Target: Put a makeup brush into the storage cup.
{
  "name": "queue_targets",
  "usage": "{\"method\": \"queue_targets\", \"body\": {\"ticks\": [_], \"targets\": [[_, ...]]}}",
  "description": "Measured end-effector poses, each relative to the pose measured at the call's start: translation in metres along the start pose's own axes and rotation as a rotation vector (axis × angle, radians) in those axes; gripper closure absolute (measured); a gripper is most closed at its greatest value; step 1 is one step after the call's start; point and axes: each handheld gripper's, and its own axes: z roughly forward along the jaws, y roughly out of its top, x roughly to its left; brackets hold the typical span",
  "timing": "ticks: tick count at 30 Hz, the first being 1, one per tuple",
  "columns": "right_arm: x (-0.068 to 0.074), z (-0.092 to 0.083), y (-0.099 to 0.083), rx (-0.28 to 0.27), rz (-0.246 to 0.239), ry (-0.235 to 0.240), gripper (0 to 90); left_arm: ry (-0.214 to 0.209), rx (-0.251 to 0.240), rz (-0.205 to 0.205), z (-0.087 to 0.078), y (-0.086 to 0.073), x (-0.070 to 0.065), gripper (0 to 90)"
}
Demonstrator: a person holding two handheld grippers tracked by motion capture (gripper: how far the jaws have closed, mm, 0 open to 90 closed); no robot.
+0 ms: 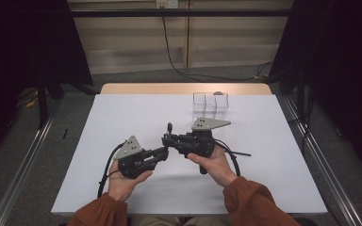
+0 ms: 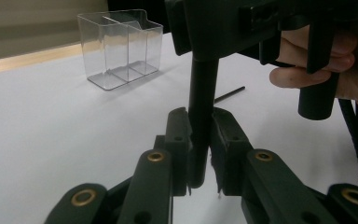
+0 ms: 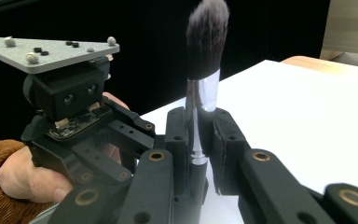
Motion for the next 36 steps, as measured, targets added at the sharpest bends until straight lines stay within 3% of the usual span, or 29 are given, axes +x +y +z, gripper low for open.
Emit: {"method": "queue_targets", "body": {"ticks": [5, 12, 23, 28, 34, 36], "targets": [[0.000, -0.001, 0.001, 0.000, -0.009, 0.005, 78.7, -0.009, -0.002, 0.001, 0.000, 0.000, 0.001, 75.3], [0.000, -0.003, 0.002, -0.002, -0.014, 0.004, 78.8, 0.025, 0.002, -0.010, -0.001, 0.000, 0.001, 64.5], [-0.003, -0.006, 0.004, -0.011, -0.017, -0.002, 78.8, 0.075, -0.005, -0.020, -0.003, 0.002, 0.002, 35.1], [-0.005, -0.010, 0.006, -0.023, -0.020, -0.019, 78.8, 0.091, 0.001, -0.010, -0.003, 0.002, 0.001, 30.7], [-0.008, -0.015, 0.008, -0.033, -0.026, -0.029, 78.8, 0.150, 0.018, 0.015, -0.004, 0.000, 0.003, 15.7], [-0.008, -0.016, 0.008, -0.036, -0.027, -0.034, 78.8, 0.168, 0.037, 0.000, -0.005, 0.000, 0.005, 11.3]]}}
